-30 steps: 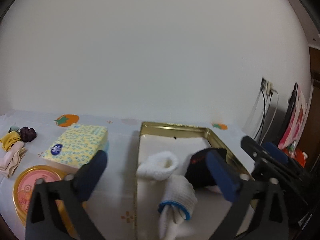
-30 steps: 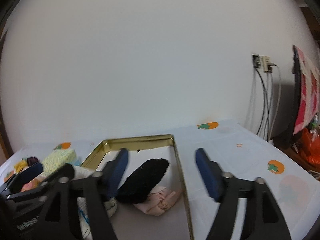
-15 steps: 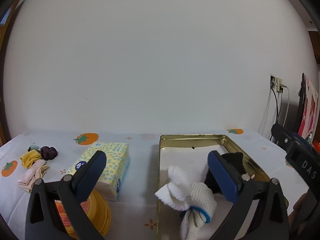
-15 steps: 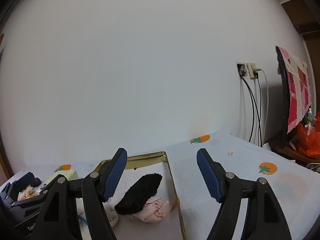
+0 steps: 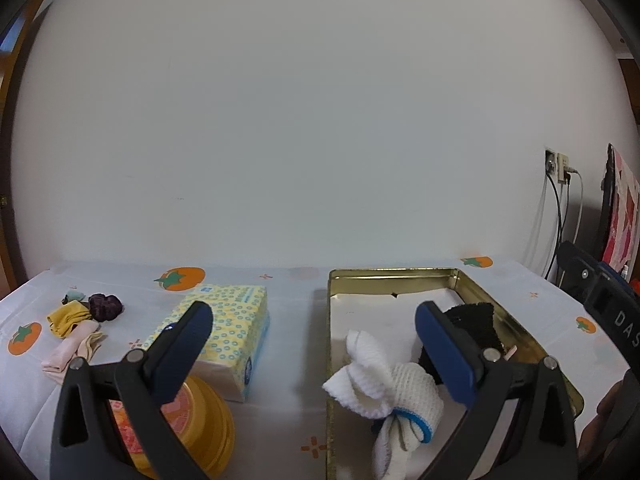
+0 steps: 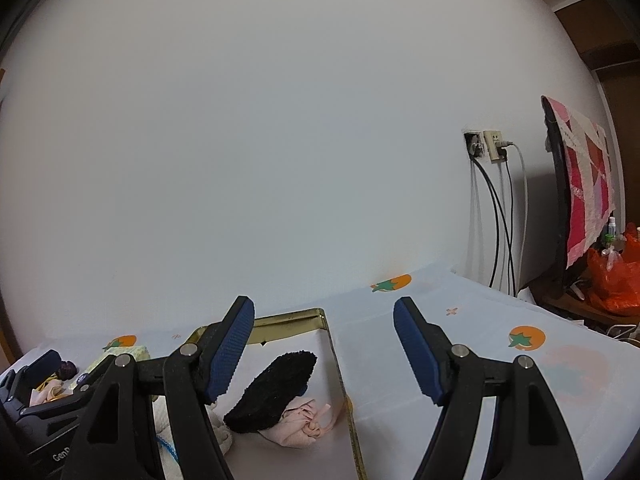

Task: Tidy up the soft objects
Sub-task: 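Withdraw both open tools from the gold tray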

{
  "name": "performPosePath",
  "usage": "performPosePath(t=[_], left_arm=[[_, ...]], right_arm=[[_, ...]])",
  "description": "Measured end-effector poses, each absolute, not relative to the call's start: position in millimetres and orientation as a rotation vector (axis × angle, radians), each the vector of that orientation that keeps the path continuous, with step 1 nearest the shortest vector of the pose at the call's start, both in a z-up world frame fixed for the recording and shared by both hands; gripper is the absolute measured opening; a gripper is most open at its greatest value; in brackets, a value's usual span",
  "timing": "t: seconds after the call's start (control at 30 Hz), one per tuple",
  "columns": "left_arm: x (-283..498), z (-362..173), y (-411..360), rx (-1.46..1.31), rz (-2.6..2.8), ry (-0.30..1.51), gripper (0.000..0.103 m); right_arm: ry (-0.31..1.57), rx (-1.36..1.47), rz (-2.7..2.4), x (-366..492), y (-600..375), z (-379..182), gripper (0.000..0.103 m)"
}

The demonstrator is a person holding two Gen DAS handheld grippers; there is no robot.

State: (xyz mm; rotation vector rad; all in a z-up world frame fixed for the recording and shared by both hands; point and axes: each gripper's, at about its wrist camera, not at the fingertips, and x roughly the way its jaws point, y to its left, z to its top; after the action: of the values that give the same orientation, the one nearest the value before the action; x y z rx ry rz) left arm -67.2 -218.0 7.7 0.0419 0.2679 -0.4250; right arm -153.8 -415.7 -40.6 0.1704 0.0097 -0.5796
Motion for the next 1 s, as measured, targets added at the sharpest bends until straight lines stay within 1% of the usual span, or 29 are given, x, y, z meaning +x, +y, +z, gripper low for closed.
performPosePath(t=[0.57,0.83,1.0], left_arm=[[-81.2,15.2,-185.2,0.013,-0.456,0.193,0.102],[-80.6,16.6,-155.5,0.012,-0.434,0.176,0.102],[-79.0,17.7,-133.9,0.027,-0.415,0.156,0.102]], right_arm=[[-0.1,0.176,-0.593,-176.5,-390.9,-37.9,0.074],[-0.055,0.238,-0.574,-166.5,-383.1,-41.3,0.074],[-0.042,0.247,-0.548,-155.8,-361.4,-44.0,0.074]])
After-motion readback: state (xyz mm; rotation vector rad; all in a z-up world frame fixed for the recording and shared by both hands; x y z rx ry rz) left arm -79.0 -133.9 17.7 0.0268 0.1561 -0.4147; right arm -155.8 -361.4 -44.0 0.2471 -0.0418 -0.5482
